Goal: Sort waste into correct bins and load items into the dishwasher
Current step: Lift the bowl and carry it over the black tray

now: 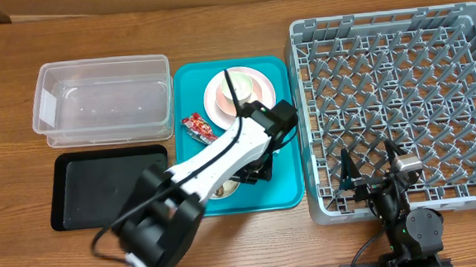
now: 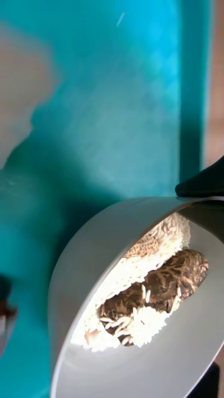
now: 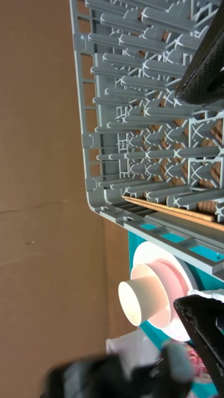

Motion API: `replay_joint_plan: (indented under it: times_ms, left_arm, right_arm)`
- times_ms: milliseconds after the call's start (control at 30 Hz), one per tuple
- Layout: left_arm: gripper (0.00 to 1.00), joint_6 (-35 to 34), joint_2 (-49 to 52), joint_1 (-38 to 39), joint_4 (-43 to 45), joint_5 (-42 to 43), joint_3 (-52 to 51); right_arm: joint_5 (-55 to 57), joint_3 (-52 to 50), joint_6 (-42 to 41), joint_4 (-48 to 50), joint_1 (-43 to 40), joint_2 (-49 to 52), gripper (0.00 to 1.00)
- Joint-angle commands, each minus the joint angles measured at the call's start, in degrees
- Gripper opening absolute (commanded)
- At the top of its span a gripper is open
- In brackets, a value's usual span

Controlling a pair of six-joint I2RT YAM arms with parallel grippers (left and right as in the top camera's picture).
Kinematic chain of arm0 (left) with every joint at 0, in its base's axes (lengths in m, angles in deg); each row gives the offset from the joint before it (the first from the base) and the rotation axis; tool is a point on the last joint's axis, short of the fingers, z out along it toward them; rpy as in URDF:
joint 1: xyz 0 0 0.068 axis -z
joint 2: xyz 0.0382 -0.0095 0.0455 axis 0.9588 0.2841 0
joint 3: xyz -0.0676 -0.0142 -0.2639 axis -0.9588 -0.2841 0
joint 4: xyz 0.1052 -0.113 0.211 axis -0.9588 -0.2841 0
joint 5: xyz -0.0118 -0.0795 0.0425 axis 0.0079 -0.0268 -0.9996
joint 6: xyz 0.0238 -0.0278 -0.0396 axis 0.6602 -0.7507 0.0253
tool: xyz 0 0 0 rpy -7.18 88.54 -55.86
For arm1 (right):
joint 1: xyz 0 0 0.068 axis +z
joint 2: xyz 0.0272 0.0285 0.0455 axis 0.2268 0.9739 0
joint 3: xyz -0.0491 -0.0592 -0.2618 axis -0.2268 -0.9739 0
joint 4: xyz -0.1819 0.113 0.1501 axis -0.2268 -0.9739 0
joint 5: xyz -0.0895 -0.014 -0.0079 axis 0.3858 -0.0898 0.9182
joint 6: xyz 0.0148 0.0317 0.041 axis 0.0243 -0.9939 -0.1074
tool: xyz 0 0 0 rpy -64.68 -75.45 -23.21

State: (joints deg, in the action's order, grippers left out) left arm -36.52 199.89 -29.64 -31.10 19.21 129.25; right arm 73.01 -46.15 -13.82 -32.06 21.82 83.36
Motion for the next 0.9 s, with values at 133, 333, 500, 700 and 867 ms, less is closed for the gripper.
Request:
replay_joint_plan:
  times_ms: [133,333,500,700,867]
  left_arm:
    - [0.04,0.4,-16.3,-4.3,-4.1,0.9,1.8]
    - [0.04,3.6,-20.4,-13.8,-8.4,5.7,1.8]
    - [0.04,7.4,-21.1,-22.3,-9.7,9.2,1.8]
    - [0.04,12.2,-21.1,-29.8,-10.2,13.9,1.0]
    - [0.04,14.3,-21.3,-35.7,-10.4,14.3,0.0]
  right_arm:
    - [0.1,-0.6,-0.1,0.4,0.2,-0.7,1.00]
    - [0.2,-0.6,-0.1,0.4,0.2,-0.7,1.00]
    - [0.2,-0.6,-0.1,0.4,0.2,-0.7,1.00]
    - [0.2,-0.6,-0.1,0.4,0.2,-0.7,1.00]
    - [0.2,-0.6,-0.1,0.4,0.2,-0.7,1.00]
